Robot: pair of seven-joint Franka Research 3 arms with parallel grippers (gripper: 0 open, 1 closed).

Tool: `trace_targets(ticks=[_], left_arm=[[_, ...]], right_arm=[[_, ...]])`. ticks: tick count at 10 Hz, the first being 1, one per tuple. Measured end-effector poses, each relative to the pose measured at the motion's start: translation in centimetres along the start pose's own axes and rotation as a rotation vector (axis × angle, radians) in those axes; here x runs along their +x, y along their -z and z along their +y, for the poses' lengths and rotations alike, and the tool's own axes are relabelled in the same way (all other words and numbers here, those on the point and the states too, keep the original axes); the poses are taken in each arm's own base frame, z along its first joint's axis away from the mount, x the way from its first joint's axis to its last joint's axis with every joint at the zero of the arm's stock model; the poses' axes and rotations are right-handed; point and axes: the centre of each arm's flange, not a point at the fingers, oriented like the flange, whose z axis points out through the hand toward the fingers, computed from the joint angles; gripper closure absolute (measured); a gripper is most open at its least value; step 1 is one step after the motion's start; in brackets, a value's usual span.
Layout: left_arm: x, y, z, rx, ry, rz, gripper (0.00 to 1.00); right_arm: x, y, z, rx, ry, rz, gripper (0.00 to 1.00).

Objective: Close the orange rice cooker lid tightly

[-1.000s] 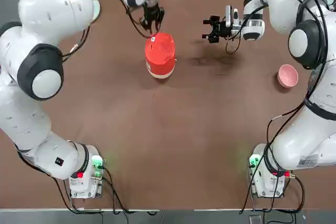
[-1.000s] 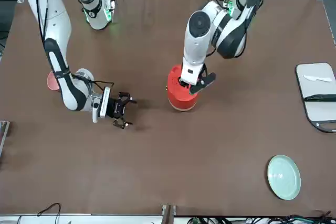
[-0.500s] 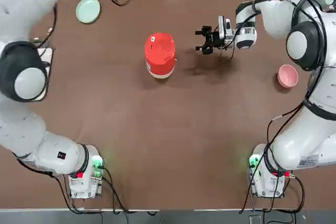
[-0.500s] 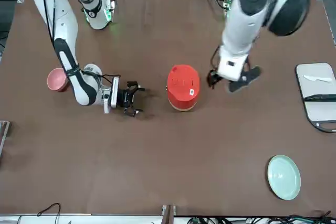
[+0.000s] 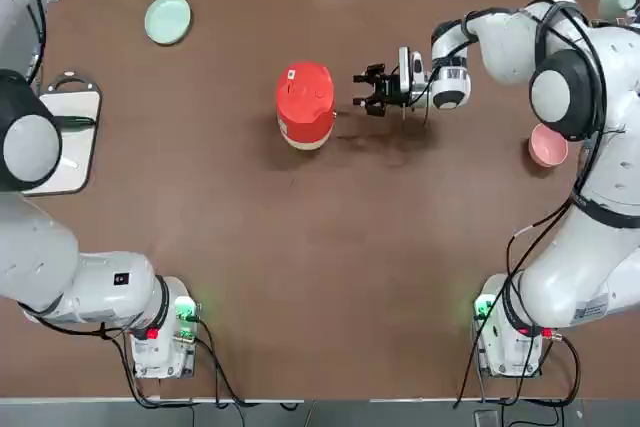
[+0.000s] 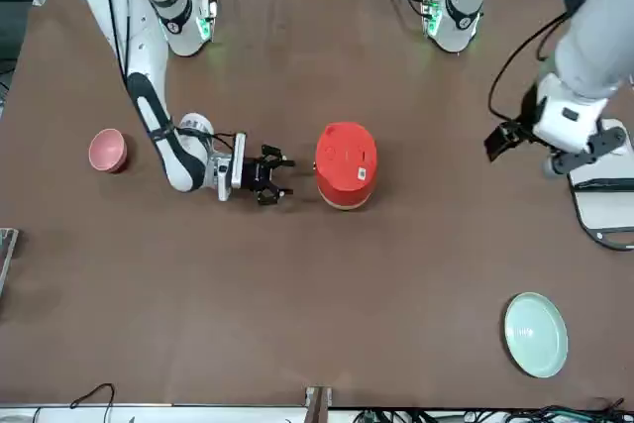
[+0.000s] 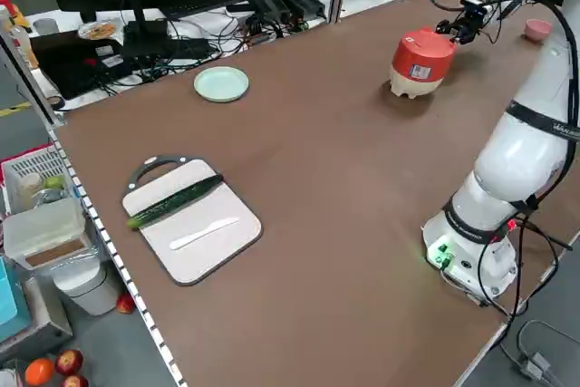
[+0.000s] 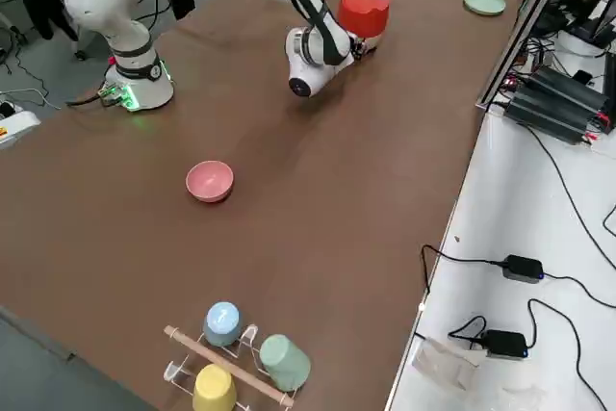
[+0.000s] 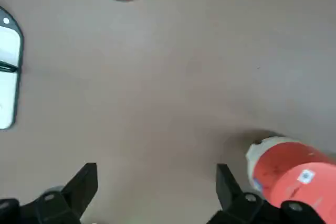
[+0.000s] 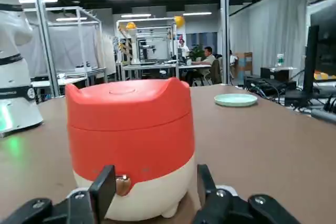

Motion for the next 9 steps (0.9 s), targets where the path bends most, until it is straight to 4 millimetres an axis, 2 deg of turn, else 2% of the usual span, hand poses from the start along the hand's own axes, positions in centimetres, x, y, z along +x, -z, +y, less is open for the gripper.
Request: trace_targets(ticks=[2,3,4,6,9], left_arm=[[2.0,-0.2,-5.2,-0.016,-0.058,-0.015,0.0],[2.4,-0.5,-6.3,-0.014,-0.083,-0.021,0.0],[2.4,-1.2,-6.3,-0.01,-0.104,-0.03,0.0],[2.3,-2.5,-5.1,-0.012,-0.126,-0.022,0.0],[2.3,-2.2,-4.7,-0.017,-0.172,-0.003,0.0]], right_arm=[[-1.5,0.0,-1.2,-0.025,-0.044,-0.018,0.29],[-1.7,0.2,-1.3,-0.037,-0.054,-0.02,0.29],[-1.8,0.2,-1.4,-0.047,-0.063,-0.016,0.29],[-2.0,-1.1,-2.4,-0.033,-0.074,-0.014,0.29],[-2.5,-2.4,-4.0,0.001,-0.073,-0.022,0.29]])
